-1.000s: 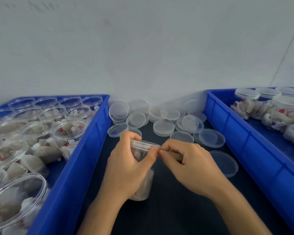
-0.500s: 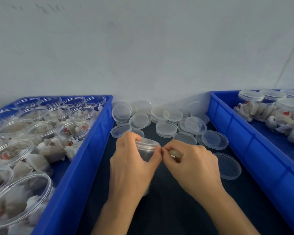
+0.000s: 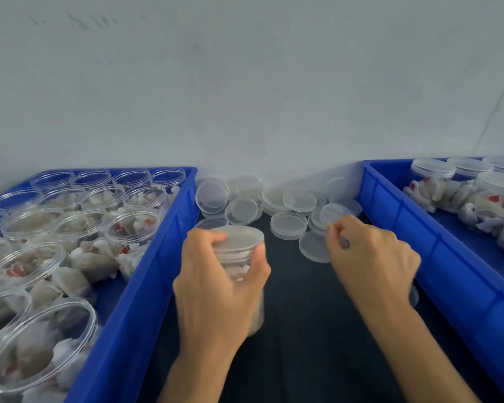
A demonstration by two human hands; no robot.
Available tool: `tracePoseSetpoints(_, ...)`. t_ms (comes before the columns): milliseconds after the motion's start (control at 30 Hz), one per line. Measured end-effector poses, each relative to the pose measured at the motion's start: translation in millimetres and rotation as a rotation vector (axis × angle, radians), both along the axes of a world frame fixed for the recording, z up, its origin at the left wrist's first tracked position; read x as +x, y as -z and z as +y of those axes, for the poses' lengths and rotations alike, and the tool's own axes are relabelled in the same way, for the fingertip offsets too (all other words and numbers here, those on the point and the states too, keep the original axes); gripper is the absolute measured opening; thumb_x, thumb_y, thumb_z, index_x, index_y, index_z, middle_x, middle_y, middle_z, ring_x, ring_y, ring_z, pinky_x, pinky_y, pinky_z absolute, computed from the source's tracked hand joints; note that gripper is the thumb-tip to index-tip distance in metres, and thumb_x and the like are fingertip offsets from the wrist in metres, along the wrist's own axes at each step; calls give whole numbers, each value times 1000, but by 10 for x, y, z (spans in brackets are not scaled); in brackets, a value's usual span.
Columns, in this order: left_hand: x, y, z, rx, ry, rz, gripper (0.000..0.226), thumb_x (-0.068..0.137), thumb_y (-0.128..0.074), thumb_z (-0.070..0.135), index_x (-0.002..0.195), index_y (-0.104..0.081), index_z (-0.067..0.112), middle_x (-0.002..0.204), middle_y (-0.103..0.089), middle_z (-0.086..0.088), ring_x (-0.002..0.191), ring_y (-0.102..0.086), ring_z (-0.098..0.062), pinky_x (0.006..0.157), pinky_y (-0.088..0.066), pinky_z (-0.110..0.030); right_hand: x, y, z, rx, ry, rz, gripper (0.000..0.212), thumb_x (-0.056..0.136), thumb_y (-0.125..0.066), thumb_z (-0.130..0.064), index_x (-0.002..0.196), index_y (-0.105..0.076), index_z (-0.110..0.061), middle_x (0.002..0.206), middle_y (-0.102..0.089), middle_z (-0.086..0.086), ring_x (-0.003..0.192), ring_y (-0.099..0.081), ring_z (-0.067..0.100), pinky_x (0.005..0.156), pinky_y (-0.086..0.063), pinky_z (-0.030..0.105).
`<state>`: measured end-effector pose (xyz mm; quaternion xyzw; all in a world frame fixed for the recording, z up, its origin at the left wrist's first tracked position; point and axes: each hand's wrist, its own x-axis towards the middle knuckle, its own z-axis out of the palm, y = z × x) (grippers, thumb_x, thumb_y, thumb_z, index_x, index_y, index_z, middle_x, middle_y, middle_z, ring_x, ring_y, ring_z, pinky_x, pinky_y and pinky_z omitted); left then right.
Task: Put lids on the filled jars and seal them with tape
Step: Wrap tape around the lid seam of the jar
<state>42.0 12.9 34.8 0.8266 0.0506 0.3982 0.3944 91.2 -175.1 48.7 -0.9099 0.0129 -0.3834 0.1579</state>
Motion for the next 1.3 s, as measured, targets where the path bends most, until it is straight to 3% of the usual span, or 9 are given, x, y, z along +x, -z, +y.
tracePoseSetpoints(167, 153, 185, 48, -120, 180, 6, 52, 85, -74, 65, 120, -43, 43, 122, -56, 24, 114, -57, 6, 89, -46, -11, -111, 133, 238, 57, -269, -26, 24, 100, -68, -34, 78, -66, -24, 54, -52, -10, 45, -52, 16, 43, -50, 38)
tracePoseSetpoints(300, 270, 330, 162, -181, 254, 44, 63, 85, -76, 55, 133, -47, 26, 150, -46, 10, 146, -40, -4, 118, -41, -44, -130, 135, 191, 173, -321, 79, 21, 101, -60, -47, 89, -68, -31, 53, -54, -11, 49, -53, 15, 55, -55, 41)
tracePoseSetpoints(467, 184, 217, 147, 80, 66, 108, 69, 88, -73, 59, 144, -53, 24, 172, -25, -11, 162, -20, -28, 123, -30, -50, -257, 123, 182, 304, -490, 137, 16, 101, -59, -53, 94, -66, -40, 59, -59, -19, 53, -54, 13, 56, -49, 33)
tracePoseSetpoints(533, 83, 162, 76, 228, 2, -106, 54, 96, -68, 49, 138, -64, 15, 161, -44, -16, 154, -37, -32, 118, -35, -44, -291, 98, 136, 387, -571, 199, 20, 101, -55, -56, 94, -66, -41, 62, -63, -13, 54, -55, 14, 56, -45, 28)
tracePoseSetpoints(600, -9, 123, -26, 275, 8, -330, 33, 101, -67, 34, 119, -73, 8, 127, -68, -8, 119, -60, -20, 101, -47, -30, -322, 63, 120, 493, -674, 267, 30, 103, -45, -55, 97, -71, -39, 79, -70, -11, 70, -64, 12, 65, -49, 30)
tracePoseSetpoints(733, -129, 21, -230, 61, 201, -253, 23, 101, -67, 34, 101, -75, 12, 92, -68, 7, 78, -61, -9, 69, -47, -18, -364, 31, 110, 670, -880, 329, 46, 107, -30, -43, 107, -74, -29, 92, -71, -3, 82, -63, 19, 69, -51, 43)
tracePoseSetpoints(867, -177, -44, -320, -168, 256, -131, 18, 95, -76, 41, 97, -77, 24, 86, -71, 12, 72, -68, -21, 62, -55, -34, -373, 60, 110, 638, -900, 362, 50, 109, -25, -42, 116, -72, -28, 99, -72, 6, 91, -67, 31, 79, -53, 61)
tracePoseSetpoints(1000, -198, -36, -358, -291, 223, -100, 14, 89, -82, 40, 94, -81, 27, 85, -75, 15, 77, -73, -18, 66, -58, -34, -386, 57, 120, 534, -831, 334, 49, 110, -21, -43, 114, -69, -33, 89, -70, -4, 84, -65, 21, 73, -50, 41)
tracePoseSetpoints(1300, -156, 22, -348, -191, 200, -117, 7, 91, -84, 24, 92, -81, 18, 84, -73, 11, 76, -72, -12, 66, -57, -29, -446, 6, 153, 260, -678, 297, 53, 105, -13, -50, 104, -64, -37, 64, -56, -7, 68, -59, 15, 70, -49, 46)
